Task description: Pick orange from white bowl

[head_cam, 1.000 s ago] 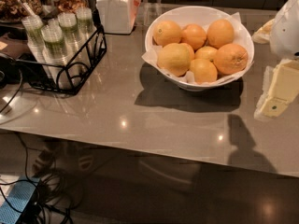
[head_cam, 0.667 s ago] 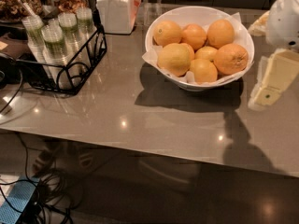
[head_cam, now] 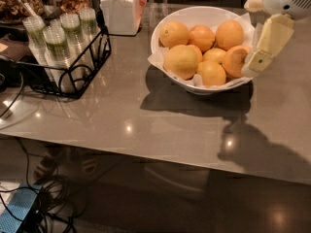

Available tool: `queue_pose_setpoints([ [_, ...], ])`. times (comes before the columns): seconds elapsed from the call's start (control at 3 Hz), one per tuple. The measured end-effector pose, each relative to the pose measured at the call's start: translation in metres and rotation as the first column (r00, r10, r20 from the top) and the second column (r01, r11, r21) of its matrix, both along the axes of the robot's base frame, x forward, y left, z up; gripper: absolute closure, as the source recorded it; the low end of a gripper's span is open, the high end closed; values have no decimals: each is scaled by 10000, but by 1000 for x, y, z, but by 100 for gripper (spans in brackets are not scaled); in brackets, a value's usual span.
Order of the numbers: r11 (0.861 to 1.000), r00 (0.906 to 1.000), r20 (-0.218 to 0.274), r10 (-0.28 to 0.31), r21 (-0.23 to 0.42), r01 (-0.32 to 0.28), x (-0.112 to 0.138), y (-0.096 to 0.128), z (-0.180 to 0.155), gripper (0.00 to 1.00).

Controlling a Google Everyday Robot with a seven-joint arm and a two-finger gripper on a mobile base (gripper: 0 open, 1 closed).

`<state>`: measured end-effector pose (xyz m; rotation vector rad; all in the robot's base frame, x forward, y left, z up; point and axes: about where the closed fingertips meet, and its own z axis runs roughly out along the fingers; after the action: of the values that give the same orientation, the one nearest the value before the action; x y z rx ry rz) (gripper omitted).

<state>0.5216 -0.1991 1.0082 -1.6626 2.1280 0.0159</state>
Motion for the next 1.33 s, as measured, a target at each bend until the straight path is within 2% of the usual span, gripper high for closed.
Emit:
queue_pose_setpoints([
  [0.33,10000,9997,223,-30,51,29,3,1,6,0],
  [0.67,9927,9955,227,-925,795,904,22,-10,0,0],
  [1.0,9848,9903,48,-1386,1064,1373,52,-11,-10,0],
  [1.33,9844,9902,51,-1397,1088,1384,55,-10,-11,0],
])
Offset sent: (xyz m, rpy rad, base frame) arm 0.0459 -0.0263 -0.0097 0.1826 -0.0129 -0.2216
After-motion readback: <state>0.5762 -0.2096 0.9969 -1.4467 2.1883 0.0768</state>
